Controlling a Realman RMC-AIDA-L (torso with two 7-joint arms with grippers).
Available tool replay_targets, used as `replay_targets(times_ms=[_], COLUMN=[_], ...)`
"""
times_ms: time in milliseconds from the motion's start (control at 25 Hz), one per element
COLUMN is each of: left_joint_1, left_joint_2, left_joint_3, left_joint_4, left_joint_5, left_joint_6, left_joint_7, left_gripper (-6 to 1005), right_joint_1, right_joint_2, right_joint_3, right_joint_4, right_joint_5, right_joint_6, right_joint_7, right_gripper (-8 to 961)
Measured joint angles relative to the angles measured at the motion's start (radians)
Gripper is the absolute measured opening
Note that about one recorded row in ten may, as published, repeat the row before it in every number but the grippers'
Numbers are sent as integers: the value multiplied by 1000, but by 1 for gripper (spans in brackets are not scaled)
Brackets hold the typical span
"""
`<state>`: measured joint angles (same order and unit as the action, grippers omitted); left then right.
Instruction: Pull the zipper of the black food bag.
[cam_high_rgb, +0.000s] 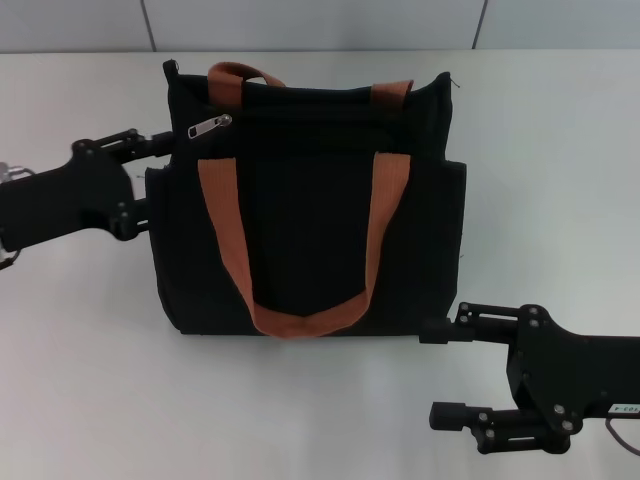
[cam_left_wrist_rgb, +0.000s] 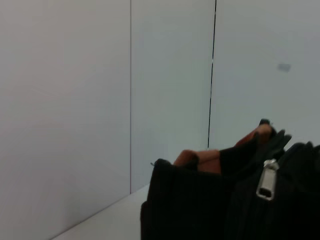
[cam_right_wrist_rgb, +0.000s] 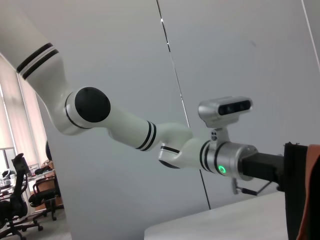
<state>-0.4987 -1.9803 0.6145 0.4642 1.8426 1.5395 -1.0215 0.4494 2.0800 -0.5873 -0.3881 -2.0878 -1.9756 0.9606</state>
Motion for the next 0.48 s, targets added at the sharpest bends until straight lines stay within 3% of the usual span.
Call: replay_targets(times_ms=[160, 480], left_joint_1=[-25, -19], left_joint_2=[-12, -13], left_joint_3=[1, -13], left_joint_4=[2, 25], left_joint_5=[10, -34], left_joint_6=[-44, -27], left_joint_7=[2, 24], left_gripper=[805, 505], right_joint_1=[0, 0], right_joint_2=[1, 0], right_joint_3=[0, 14], right_joint_4=[0, 44], right_joint_5=[7, 78], right_joint_6=[-4, -11], right_joint_7=[-3, 3], right_gripper=[739, 739])
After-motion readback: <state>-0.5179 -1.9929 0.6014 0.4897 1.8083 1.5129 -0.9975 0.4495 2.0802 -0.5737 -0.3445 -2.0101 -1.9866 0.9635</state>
